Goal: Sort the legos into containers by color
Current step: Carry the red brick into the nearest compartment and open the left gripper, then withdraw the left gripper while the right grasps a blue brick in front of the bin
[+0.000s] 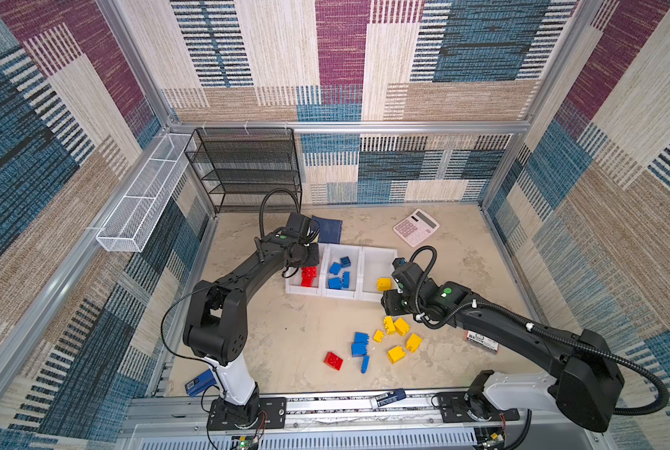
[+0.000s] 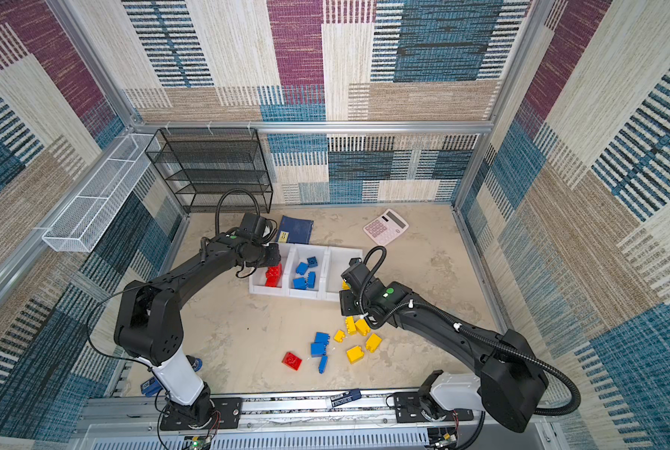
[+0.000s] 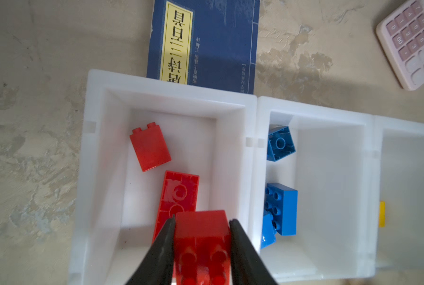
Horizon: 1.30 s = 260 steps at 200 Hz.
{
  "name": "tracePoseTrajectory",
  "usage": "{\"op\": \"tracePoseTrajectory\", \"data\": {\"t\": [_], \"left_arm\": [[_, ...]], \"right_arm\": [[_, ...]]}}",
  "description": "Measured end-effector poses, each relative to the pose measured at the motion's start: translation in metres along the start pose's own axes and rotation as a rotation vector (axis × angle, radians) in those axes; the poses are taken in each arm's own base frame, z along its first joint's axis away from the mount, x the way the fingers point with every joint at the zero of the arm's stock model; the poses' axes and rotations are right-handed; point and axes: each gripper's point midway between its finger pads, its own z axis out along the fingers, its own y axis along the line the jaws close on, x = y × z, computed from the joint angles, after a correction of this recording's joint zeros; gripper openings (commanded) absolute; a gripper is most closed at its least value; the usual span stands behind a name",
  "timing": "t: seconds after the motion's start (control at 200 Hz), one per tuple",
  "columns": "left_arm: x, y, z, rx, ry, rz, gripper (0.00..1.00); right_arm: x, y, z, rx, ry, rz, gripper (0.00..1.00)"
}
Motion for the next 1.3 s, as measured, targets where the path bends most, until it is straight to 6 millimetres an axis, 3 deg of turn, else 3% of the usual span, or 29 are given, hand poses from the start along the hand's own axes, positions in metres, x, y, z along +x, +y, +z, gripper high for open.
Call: {"op": "tracePoseTrajectory", "data": {"t": [0.17,0.376,0.671,0.972,1.302], "left_arm": [[0.0,-0.001,-0.003,0.006,-0.005,0.0,0.55],[0.004,0.0,-0.021,0.019,-0.037,0.0,0.55],[0.067,0.02,-0.048,0.031,-0.038,-0.04,0.56],[0.13,0.045,-0.069,0.043,-0.084,-0.164,0.56],[0.151,0.057,-0.082,0.049,-0.145,-0.233,0.56]], "right_arm": [[-0.001,-0.001,-0.001,0.005,-0.004,0.0,0.62],[-0.001,-0.001,-0.001,0.005,-0.003,0.004,0.61],[0.006,0.004,0.003,-0.007,0.028,-0.008,0.59],[0.055,0.054,0.027,-0.07,0.19,-0.131,0.6],[0.092,0.097,0.033,-0.111,0.292,-0.19,0.63]]}}
